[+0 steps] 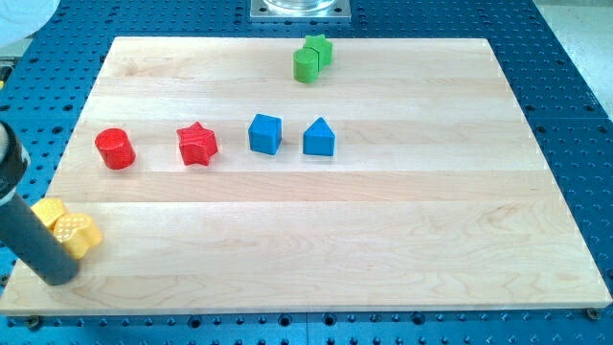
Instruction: Slide the blue blocks close to the red star
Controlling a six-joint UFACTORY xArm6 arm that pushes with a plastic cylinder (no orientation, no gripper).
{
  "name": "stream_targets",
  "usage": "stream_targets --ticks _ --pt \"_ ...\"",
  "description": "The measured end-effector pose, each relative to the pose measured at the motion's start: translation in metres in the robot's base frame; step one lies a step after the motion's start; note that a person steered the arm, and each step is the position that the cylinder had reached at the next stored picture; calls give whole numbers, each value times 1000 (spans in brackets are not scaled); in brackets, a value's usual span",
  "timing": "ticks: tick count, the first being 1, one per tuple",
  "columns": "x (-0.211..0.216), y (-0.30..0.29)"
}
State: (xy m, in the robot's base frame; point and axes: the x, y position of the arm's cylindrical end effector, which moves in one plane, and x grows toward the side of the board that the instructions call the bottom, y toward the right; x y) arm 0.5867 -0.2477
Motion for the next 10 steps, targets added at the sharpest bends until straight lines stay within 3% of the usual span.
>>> stream_targets --ticks 4,7,8,10 --pt "-1 14" --pt "0 274" --pt "-17 307" --pt "-99 307"
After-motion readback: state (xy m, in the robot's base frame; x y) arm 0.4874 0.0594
